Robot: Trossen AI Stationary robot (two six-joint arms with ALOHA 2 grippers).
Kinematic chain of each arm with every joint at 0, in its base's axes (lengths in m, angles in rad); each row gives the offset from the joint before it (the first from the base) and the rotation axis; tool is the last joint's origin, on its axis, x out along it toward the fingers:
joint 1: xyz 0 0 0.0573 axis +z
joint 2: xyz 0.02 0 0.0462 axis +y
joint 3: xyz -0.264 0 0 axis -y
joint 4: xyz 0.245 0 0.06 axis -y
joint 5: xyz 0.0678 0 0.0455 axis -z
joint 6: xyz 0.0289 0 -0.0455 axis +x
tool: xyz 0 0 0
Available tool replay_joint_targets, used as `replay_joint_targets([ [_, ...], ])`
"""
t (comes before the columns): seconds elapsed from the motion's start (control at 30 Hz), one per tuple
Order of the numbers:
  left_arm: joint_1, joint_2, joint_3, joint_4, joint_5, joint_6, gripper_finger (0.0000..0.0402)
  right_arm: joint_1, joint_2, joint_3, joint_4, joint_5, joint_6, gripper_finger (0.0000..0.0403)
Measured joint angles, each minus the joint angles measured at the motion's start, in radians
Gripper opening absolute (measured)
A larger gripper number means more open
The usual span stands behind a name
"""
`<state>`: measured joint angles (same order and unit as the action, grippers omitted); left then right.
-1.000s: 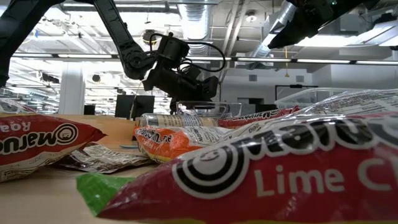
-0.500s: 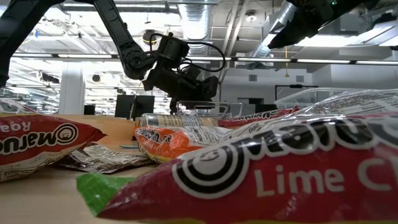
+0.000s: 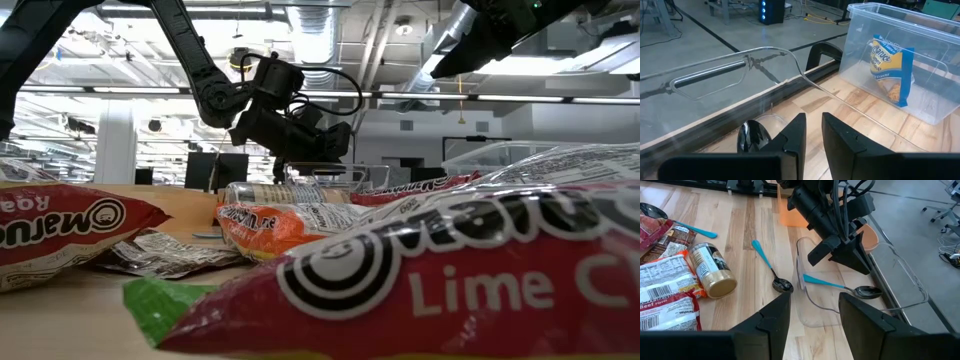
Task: Pick & Place Food Item
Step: Put the gold seasoning bottle into the orange bin
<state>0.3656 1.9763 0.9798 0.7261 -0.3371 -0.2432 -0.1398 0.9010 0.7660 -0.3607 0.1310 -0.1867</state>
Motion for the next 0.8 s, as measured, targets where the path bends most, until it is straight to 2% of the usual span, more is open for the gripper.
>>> replay_joint_targets([
  [0.23, -0.024, -0.036, -0.002, 0.019, 0.006, 0.062, 0.0052, 0.000, 0.000, 0.000, -0.001, 0.000, 0.000, 0.0163],
  [0.43, -0.090, -0.199, 0.000, -0.012, 0.041, 0.217, 0.0055, 0.000, 0.000, 0.000, -0.002, 0.000, 0.000, 0.0163],
  [0.6, -0.175, -0.378, 0.000, -0.189, 0.105, 0.368, 0.0056, 0.000, 0.000, 0.000, -0.003, 0.000, 0.001, 0.0163],
  [0.8, -0.266, -0.539, 0.000, -0.500, 0.108, 0.401, 0.0057, 0.000, 0.000, 0.000, -0.002, 0.000, 0.002, 0.0163],
])
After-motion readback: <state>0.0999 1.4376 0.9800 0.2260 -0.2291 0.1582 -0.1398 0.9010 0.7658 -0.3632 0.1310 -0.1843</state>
